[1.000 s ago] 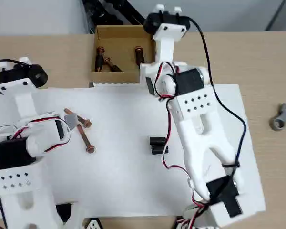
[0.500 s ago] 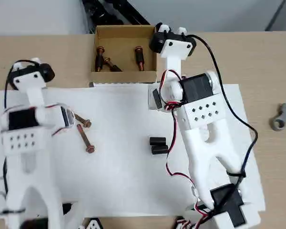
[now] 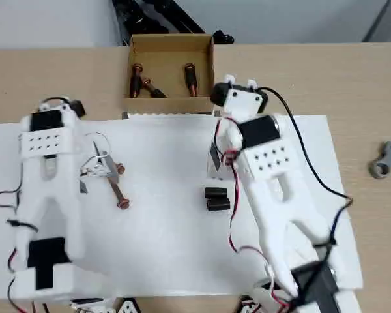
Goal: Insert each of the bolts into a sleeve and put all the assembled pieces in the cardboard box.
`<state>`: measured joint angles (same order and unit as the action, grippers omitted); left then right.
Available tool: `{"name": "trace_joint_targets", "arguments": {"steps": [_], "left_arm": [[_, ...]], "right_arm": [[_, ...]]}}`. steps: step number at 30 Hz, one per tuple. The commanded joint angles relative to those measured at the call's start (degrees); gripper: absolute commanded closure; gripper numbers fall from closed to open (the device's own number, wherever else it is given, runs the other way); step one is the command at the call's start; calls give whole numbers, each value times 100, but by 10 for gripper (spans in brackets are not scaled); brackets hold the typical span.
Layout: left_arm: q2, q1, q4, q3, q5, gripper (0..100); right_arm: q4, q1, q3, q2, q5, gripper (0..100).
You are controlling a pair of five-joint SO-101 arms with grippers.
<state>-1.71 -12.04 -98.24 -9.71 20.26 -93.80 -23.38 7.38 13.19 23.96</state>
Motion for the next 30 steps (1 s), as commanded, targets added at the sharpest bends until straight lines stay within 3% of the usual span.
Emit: {"name": "trace_joint_targets", "arguments": {"steps": [1, 6, 13, 27, 30], "left_arm": [[-26, 308, -44, 259, 176, 762], [-88, 510, 202, 242, 624, 765], [-589, 510, 185, 268, 615, 829], [-1635, 519, 396, 268, 624, 836], [-1591, 519, 396, 277, 580, 891]], "right_arm": [[295, 13, 466, 620, 53, 604], [875, -4, 1327, 1270, 44, 649], [1332, -4, 2110, 1877, 53, 653], [1420, -13, 2295, 2062, 53, 653], [1429, -13, 2295, 2062, 53, 653]]}}
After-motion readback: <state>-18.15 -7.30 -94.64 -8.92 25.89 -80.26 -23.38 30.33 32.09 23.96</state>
